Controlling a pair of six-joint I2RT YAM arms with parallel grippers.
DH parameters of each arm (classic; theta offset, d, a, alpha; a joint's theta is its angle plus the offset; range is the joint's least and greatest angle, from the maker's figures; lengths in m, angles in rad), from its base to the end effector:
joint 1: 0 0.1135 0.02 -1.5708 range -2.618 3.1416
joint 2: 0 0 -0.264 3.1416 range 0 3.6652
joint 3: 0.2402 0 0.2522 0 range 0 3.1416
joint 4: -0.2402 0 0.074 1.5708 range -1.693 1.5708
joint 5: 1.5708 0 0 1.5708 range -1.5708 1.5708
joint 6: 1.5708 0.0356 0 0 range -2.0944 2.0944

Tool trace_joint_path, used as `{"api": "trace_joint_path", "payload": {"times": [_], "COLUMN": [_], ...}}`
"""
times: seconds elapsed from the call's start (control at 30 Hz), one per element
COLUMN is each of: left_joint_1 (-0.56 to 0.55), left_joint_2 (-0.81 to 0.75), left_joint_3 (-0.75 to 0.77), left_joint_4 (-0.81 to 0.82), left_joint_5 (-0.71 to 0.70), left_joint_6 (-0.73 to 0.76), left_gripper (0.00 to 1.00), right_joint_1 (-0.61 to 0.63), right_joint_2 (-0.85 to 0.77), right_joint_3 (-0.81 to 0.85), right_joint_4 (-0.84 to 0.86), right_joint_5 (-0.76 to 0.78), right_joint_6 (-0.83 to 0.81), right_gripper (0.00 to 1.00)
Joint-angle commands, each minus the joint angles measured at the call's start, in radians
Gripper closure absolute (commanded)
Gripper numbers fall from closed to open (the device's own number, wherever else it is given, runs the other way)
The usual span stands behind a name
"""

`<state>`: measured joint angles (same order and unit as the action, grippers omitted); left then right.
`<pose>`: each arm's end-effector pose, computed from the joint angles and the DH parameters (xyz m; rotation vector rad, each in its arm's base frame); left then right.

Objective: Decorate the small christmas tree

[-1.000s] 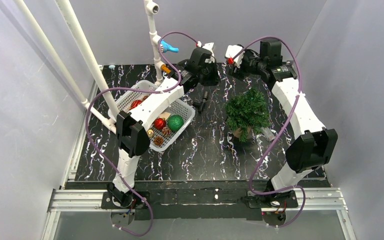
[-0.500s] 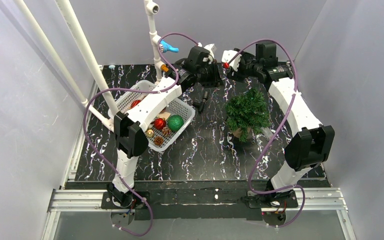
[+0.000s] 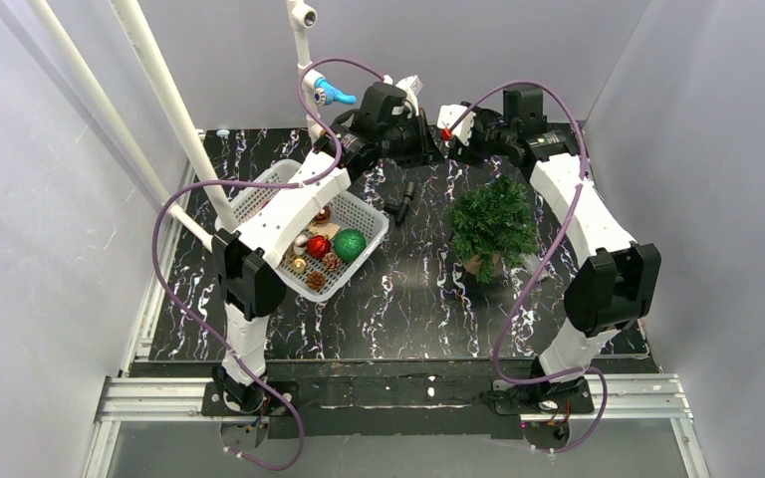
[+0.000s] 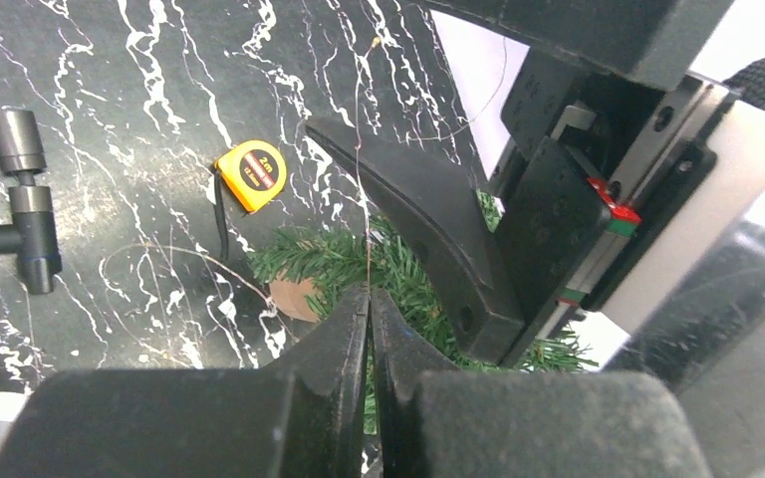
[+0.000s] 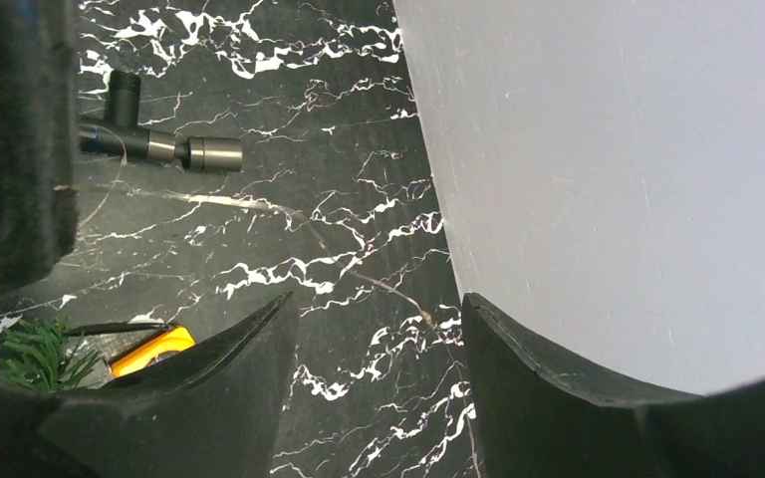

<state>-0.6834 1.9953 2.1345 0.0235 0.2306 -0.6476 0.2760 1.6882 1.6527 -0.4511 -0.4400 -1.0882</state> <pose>0.3595 -0.3032 0.4651 0.2348 1.5183 -1.2455 0.3728 0.1213 0.3773 -1.4628 1.3760 -0.0647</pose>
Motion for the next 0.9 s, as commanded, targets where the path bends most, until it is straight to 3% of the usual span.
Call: {"api": "trace_joint_path", "payload": {"times": [0.0,0.1,0.23,0.27,0.43,0.67,0.7,0.77,0.8,0.87], "left_joint_1": [0.006,0.006,0.006,0.006,0.007,0.007,0.008,0.008,0.008,0.007], "left_joint_2": [-0.056,-0.059,-0.068,-0.07,-0.071,-0.083,-0.085,-0.101,-0.11,-0.121], "left_joint_3": [-0.013,-0.028,-0.038,-0.042,-0.059,-0.097,-0.104,-0.151,-0.171,-0.183], "left_joint_4": [-0.002,0.008,0.009,0.011,0.03,0.063,0.079,0.142,0.167,0.174], "left_joint_5": [0.053,0.06,0.061,0.06,0.056,0.043,0.044,0.051,0.052,0.046], "left_joint_6": [-0.027,-0.038,-0.034,-0.035,-0.044,-0.068,-0.076,-0.096,-0.098,-0.094], "left_gripper": [1.0,1.0,1.0,1.0,1.0,1.0,0.9,0.49,0.35,0.23], "right_joint_1": [0.011,0.015,0.024,0.023,0.023,0.023,0.024,0.023,0.023,0.024], "right_joint_2": [0.028,0.042,0.045,0.043,0.012,-0.021,-0.023,-0.024,-0.023,-0.025], "right_joint_3": [0.01,0.02,0.015,0.014,-0.029,-0.068,-0.072,-0.076,-0.08,-0.089], "right_joint_4": [0.073,0.093,0.11,0.113,0.193,0.303,0.315,0.322,0.329,0.341], "right_joint_5": [-0.012,-0.025,-0.029,-0.03,0.007,0.192,0.213,0.256,0.274,0.307], "right_joint_6": [-0.013,0.003,0.036,0.041,0.115,0.262,0.276,0.292,0.298,0.306], "right_gripper": [0.33,0.42,0.93,0.99,0.99,0.99,0.99,0.99,0.99,0.99]}}
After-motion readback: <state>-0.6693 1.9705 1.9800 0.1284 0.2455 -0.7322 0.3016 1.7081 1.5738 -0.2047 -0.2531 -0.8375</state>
